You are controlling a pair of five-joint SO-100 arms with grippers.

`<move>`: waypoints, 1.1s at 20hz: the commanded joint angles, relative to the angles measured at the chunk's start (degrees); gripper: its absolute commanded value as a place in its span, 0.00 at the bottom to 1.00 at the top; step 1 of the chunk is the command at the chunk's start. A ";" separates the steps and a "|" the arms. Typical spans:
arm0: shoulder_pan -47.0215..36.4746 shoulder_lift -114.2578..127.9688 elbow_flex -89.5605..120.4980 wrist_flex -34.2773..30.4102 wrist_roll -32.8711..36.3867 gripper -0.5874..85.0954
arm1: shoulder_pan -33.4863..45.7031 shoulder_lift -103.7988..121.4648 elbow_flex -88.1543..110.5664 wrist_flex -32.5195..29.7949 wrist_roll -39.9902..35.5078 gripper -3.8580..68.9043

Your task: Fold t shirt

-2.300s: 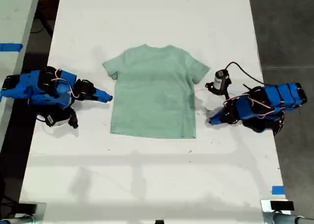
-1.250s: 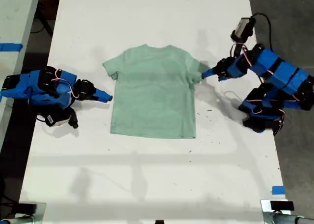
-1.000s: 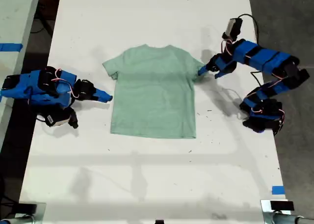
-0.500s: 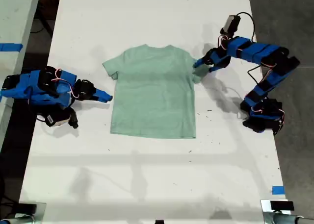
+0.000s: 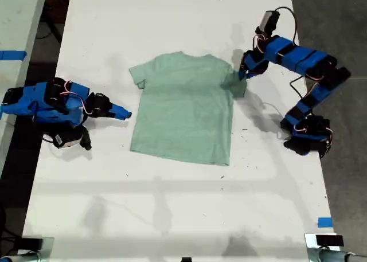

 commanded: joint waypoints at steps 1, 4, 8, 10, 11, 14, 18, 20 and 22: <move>-0.18 0.35 2.46 0.09 0.26 0.12 | -6.33 4.83 -13.01 5.45 0.70 0.07; -0.18 0.35 2.46 0.09 0.26 0.12 | -14.77 3.08 -22.24 5.01 0.00 0.07; -0.18 0.35 2.46 0.09 0.26 0.12 | -23.38 -8.17 -32.87 0.09 0.53 0.07; -0.18 0.35 2.46 0.09 0.26 0.12 | -25.84 -16.08 -39.29 -1.14 0.44 0.07; -0.18 0.35 2.46 0.09 0.26 0.12 | -26.89 -20.30 -42.45 -1.05 0.26 0.08; -0.18 0.35 2.46 0.09 0.26 0.12 | -29.88 -31.90 -51.06 2.37 -0.09 0.31; -0.18 0.35 2.46 0.09 0.26 0.12 | -29.79 -31.29 -51.15 5.89 0.00 0.42; -0.18 0.35 2.46 0.09 0.26 0.12 | -28.65 -26.10 -51.15 9.05 -1.05 0.41; -0.18 0.35 2.46 0.09 0.26 0.12 | -27.16 -19.34 -50.89 14.50 -1.58 0.41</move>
